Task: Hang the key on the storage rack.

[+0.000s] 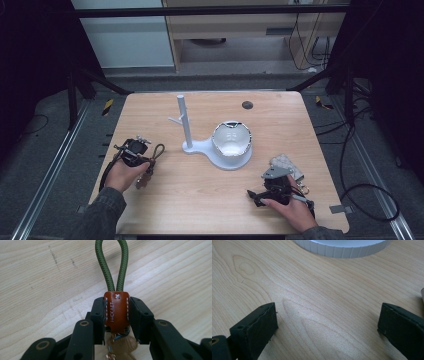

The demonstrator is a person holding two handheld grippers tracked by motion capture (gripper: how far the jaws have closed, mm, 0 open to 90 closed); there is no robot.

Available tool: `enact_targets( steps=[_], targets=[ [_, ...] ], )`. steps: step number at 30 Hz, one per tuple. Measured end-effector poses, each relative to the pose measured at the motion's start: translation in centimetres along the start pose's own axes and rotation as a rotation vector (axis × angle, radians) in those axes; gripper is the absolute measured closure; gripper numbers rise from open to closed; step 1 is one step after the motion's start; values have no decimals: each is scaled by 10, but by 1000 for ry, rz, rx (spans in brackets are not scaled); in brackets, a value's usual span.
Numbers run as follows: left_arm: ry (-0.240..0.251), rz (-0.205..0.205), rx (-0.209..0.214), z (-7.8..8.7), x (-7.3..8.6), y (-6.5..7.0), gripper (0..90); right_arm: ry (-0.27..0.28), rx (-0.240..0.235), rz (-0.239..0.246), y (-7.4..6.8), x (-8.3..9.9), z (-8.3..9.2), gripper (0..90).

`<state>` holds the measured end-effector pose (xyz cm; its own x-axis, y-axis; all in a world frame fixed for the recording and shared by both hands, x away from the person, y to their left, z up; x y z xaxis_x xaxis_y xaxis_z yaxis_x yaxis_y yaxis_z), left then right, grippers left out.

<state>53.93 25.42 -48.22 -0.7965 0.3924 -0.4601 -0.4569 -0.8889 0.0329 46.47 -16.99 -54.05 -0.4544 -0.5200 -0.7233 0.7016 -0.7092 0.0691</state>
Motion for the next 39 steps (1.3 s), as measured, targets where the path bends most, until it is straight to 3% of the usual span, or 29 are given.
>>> enact_targets(
  steps=[4,5,6,7,13,18,24,27,39],
  targets=[
    [67,-23,19,12,4,8,655,-2,0,0,0,0,0,26],
    [104,-31,28,19,6,13,656,-3,-1,-3,0,0,1,25],
    [104,-31,28,19,6,13,655,-3,-1,-3,0,0,1,25],
    [140,-44,35,26,8,17,656,-4,-1,-4,-1,0,1,25],
    [228,-87,44,40,10,28,656,-4,-2,-4,-1,0,1,25],
    [260,-105,51,44,7,34,656,-4,-1,-4,-1,0,1,25],
    [327,-96,55,50,4,40,656,-4,1,-4,-1,1,1,25],
    [385,-95,43,57,2,45,656,-4,2,0,0,1,1,25],
    [515,-74,51,72,-4,62,656,-4,0,0,0,1,1,25]
  ],
)
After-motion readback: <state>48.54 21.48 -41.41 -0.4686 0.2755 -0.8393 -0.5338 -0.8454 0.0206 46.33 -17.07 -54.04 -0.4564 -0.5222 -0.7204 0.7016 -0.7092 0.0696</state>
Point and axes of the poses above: each handheld gripper's, and its own axes: z roughly backward along the jaws, x roughly out of its underside, y roughly to its right, the point moved 4 cm from there along -z, roughly forward along the jaws, and after that the axes turned 5 degrees about z, right-handed, at the moved point
